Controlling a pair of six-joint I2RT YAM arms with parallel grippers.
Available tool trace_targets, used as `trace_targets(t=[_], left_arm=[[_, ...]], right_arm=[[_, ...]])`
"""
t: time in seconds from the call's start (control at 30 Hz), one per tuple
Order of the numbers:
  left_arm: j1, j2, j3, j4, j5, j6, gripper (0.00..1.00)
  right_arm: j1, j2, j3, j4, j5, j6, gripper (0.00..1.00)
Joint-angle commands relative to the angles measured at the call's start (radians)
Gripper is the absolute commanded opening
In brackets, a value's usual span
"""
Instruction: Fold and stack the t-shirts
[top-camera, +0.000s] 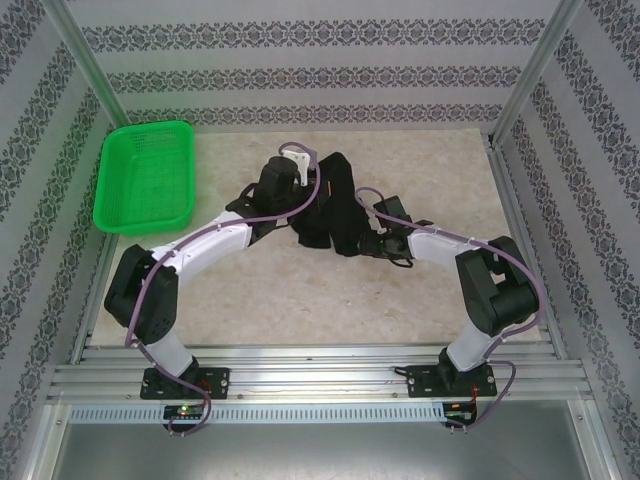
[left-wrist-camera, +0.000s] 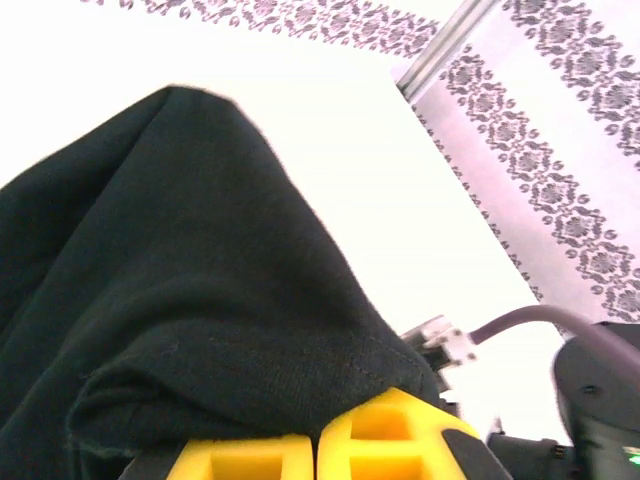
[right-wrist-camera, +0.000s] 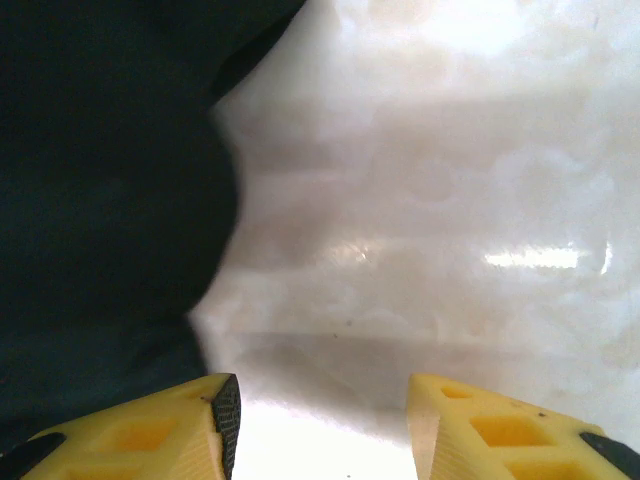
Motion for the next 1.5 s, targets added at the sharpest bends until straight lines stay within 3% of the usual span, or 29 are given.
trace_targets(t=[0.0,0.13,0.3,0.47,0.57,0.63,0.73,0.77,0.9,1.0,1.1,1.2,1.37,1.47], left_arm=[[-0.032,-0.038,0.088,-0.107,-0.011,0.078,0.07],[-0.04,0.031,0.23,-0.227,0.053,0.112,0.08],[-0.058,0.237,0.354,-0.298,0.133,0.12,0.08],[-0.075,0.388,0.407,-0.216,0.213,0.063,0.09],[-0.076,0.46,0.487,-0.258,0.227,0.054,0.09],[-0.079,0.505,0.539,-0.285,0.287,0.051,0.23],[-0.076,0.488,0.505,-0.274,0.296,0.05,0.57],[-0.069,0.45,0.46,-0.248,0.289,0.045,0.69],[-0.018,0.192,0.245,-0.157,0.241,-0.006,1.0],[0.026,-0.003,0.12,-0.227,0.166,-0.011,1.0],[0.067,-0.107,0.041,-0.396,0.042,0.02,1.0],[0.153,-0.162,-0.11,-0.373,0.051,-0.028,1.0],[0.208,-0.122,-0.246,-0.286,0.076,-0.049,0.95],[0.218,-0.052,-0.265,-0.261,0.07,-0.047,0.86]], right_arm=[[-0.013,-0.09,-0.05,0.011,0.016,0.033,0.51],[-0.023,-0.169,-0.067,-0.02,0.025,0.029,0.53],[-0.025,-0.222,-0.071,-0.044,0.025,0.026,0.54],[-0.024,-0.293,-0.091,-0.069,0.044,0.034,0.54],[-0.024,-0.366,-0.116,-0.091,0.078,0.042,0.54],[-0.023,-0.419,-0.13,-0.109,0.113,0.046,0.55],[-0.027,-0.48,-0.137,-0.137,0.133,0.04,0.59],[-0.027,-0.491,-0.134,-0.15,0.131,0.038,0.59],[-0.023,-0.524,-0.139,-0.162,0.105,0.033,0.6],[0.0,-0.559,-0.156,-0.139,0.078,0.019,0.68],[0.047,-0.589,-0.162,-0.126,0.071,-0.022,0.87],[0.108,-0.602,-0.156,-0.118,0.078,-0.066,0.98],[0.159,-0.597,-0.143,-0.144,0.083,-0.08,0.98],[0.169,-0.605,-0.154,-0.142,0.054,-0.052,0.98]])
